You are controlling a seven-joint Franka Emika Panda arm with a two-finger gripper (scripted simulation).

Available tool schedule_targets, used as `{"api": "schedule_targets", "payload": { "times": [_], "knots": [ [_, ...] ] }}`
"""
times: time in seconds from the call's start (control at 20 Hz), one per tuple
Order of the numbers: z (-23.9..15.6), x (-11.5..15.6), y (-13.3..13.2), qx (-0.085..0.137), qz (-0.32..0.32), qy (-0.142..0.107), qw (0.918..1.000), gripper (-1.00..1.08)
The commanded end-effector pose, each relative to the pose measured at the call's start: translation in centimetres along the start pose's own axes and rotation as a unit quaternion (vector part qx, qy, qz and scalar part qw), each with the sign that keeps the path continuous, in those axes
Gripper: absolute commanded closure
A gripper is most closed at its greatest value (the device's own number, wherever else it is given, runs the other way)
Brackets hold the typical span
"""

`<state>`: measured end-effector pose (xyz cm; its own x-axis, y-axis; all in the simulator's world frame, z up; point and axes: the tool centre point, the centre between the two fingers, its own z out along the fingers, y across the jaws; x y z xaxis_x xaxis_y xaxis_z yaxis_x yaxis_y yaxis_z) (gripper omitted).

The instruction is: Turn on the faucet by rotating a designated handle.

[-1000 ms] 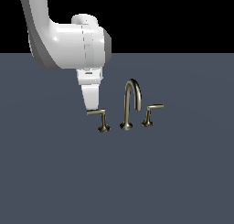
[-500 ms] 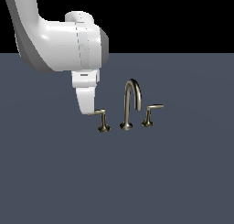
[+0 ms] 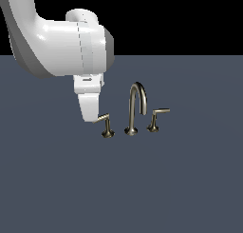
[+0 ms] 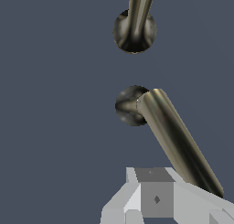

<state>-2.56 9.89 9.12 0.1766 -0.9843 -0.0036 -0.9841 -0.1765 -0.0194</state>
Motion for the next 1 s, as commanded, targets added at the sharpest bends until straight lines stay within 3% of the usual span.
{"api": "schedule_targets", "payload": {
  "times": [0.0,0.25,0.35,0.95],
  "knots": [
    [0.0,0.3,1.6,-0.008,0.001,0.002,1.0,1.08],
    [0.0,0.4,3.3,-0.009,-0.001,0.002,1.0,1.08],
    [0.0,-0.2,2.6,-0.005,-0.005,-0.001,1.0,1.08],
    [-0.1,4.0,5.5,-0.009,-0.001,0.002,1.0,1.08]
  ]
}}
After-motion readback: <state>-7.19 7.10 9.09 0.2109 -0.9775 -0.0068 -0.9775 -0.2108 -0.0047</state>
